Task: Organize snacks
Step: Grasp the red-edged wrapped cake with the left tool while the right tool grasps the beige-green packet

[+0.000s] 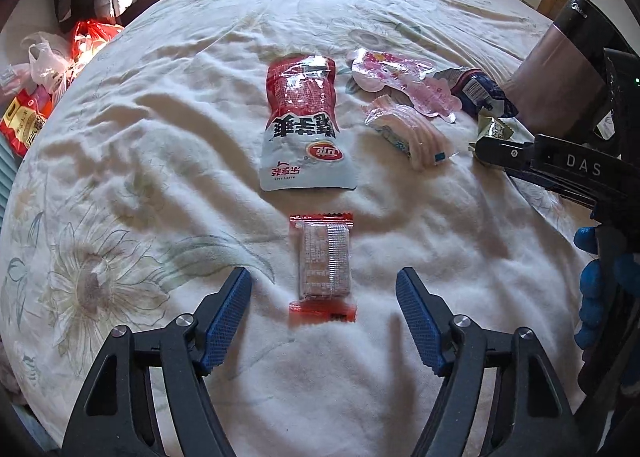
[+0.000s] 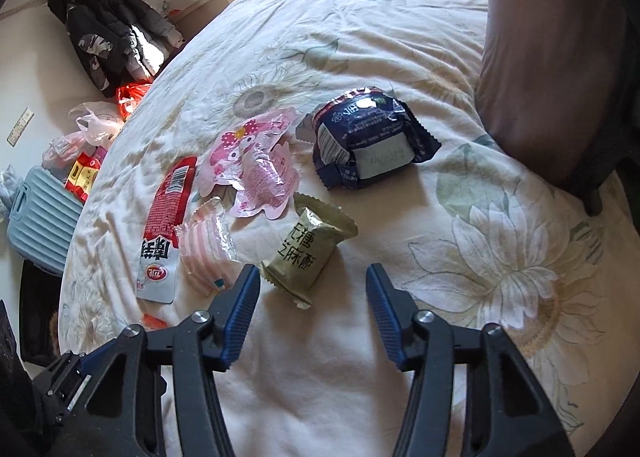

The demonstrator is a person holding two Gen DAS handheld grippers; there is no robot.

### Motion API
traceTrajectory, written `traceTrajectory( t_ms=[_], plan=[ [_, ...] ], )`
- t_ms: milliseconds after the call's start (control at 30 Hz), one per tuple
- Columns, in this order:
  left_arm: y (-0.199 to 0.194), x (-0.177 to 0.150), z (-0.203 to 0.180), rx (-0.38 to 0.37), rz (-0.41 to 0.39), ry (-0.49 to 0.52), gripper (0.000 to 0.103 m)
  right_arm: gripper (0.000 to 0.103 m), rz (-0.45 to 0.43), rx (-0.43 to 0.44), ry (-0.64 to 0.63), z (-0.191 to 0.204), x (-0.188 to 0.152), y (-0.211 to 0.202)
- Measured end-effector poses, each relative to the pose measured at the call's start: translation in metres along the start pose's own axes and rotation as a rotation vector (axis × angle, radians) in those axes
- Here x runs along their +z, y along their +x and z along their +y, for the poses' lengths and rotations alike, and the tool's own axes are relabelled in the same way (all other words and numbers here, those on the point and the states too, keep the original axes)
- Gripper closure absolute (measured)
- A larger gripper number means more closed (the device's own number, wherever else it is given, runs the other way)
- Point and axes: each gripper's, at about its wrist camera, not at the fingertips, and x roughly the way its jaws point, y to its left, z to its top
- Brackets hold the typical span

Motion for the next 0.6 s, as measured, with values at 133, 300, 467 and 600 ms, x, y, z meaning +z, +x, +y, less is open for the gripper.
traceTrajectory(
  t_ms=[133,300,467,600],
  plan=[
    [0.008,0.003,0.005,-0.004,0.01,-0.016,0.046,0.003,-0.002,0.016,0.012,-0.001,0.005,0.007],
    [0.014,0.006,0.009,-0.007,0.011,-0.021,0.073,0.028,-0.006,0.027,0.01,-0.002,0.009,0.01],
    [0.014,0.006,0.01,-0.009,0.01,-0.018,0.082,0.034,-0.017,0.035,-0.007,-0.004,0.009,0.009],
    [0.012,0.005,0.008,0.011,-0.004,-0.003,0.082,0.042,-0.032,0.062,-0.032,-0.005,0.008,0.005]
  ],
)
